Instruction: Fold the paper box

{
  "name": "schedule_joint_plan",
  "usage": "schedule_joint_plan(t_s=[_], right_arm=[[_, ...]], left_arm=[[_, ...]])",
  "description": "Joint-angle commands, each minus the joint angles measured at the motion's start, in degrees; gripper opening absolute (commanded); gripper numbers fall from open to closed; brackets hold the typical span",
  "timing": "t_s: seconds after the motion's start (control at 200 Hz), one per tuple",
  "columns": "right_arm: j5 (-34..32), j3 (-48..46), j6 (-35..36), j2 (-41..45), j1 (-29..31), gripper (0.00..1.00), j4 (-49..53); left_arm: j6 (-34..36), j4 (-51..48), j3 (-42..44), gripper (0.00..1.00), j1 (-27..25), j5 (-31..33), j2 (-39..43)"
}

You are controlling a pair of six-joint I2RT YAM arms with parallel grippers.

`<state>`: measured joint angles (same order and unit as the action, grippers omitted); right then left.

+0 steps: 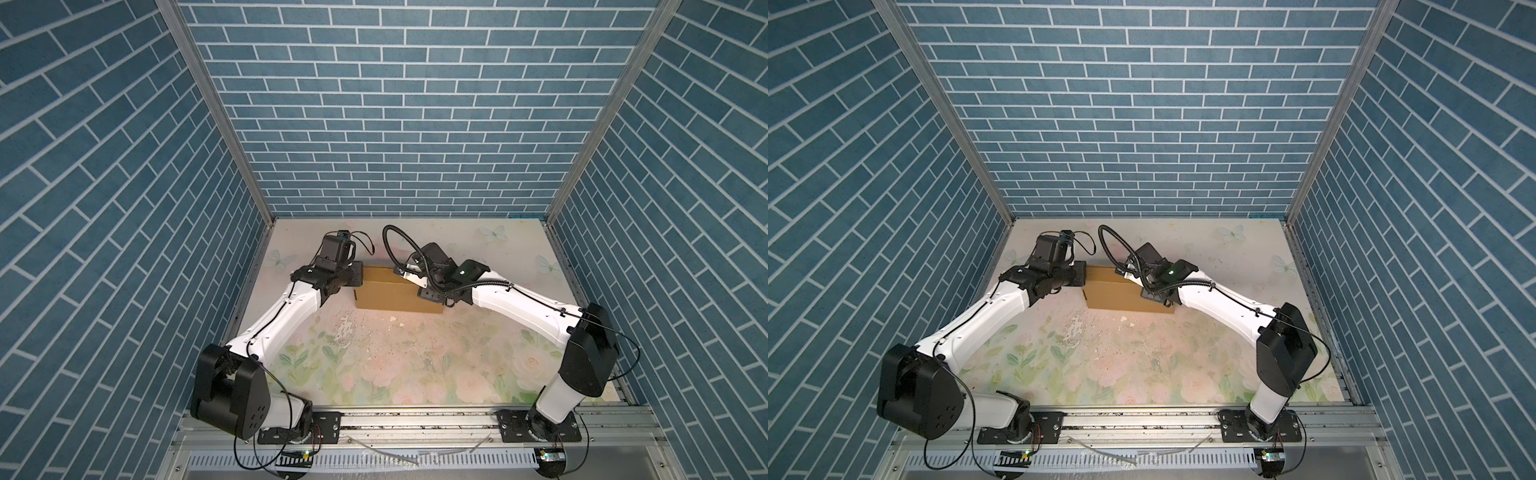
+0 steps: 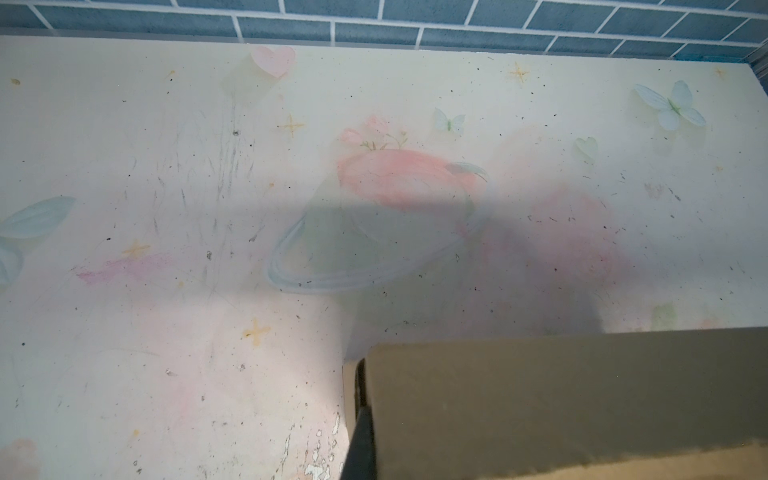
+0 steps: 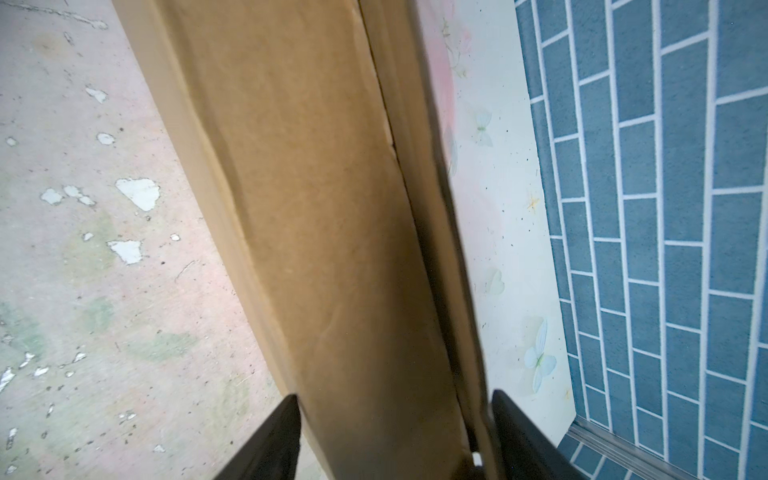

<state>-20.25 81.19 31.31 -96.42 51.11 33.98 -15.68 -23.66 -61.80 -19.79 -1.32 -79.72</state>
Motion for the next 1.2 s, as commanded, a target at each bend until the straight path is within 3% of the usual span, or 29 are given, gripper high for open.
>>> schedule_joint_plan(t_s=[0.0, 0.26, 0.805, 1.195], right_arm=[[-0.5, -1.91, -1.97, 1.46, 0.31, 0.67, -0.51], [-0.27, -2.26, -3.26, 0.91, 0.35, 0.59, -0.97], [-0.74, -0.58, -5.87, -0.9, 0.27, 0.56, -0.25], [-1.15, 4.06, -8.63, -4.63, -0.13, 0.56, 2.12]], left_arm=[[-0.07, -6.0, 0.96, 0.0, -0.33, -0.35, -1.89], [-0.27, -5.98, 0.89, 0.0, -0.29, -0.33, -1.83], [-0.5, -7.43, 1.55, 0.26, -0.34, 0.57, 1.17], [1.57, -9.8, 2.13, 0.38, -0.34, -0.03, 4.44]])
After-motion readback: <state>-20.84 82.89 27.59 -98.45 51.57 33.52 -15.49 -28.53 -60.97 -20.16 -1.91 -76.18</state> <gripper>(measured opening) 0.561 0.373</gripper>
